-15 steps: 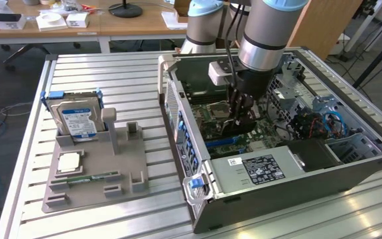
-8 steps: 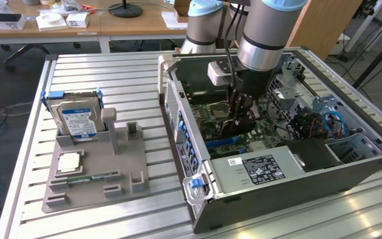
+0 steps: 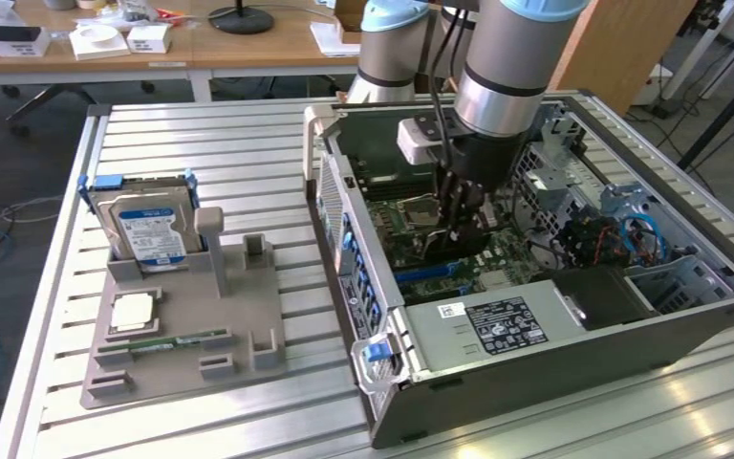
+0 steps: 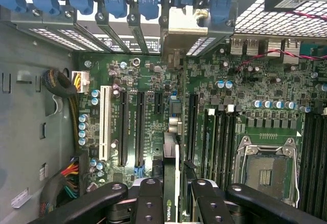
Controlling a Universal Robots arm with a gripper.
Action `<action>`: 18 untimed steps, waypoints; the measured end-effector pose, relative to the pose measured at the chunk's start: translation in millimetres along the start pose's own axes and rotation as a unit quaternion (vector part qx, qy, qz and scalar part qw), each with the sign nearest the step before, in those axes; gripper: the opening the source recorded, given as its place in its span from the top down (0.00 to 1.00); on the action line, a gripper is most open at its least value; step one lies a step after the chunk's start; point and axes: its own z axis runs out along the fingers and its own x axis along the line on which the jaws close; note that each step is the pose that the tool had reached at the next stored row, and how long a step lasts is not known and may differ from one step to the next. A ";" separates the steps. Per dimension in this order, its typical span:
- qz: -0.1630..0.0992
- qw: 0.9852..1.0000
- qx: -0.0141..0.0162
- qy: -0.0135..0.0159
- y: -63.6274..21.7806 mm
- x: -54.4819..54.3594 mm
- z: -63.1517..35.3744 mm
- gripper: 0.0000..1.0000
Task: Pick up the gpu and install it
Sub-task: 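Insert the gpu into the slot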
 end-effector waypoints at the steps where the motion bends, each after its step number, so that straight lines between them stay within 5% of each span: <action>1: 0.000 1.000 0.000 0.000 0.2 0.0 0.0 0.74; 18: 0.000 1.000 0.000 0.000 2.8 -0.1 0.2 0.74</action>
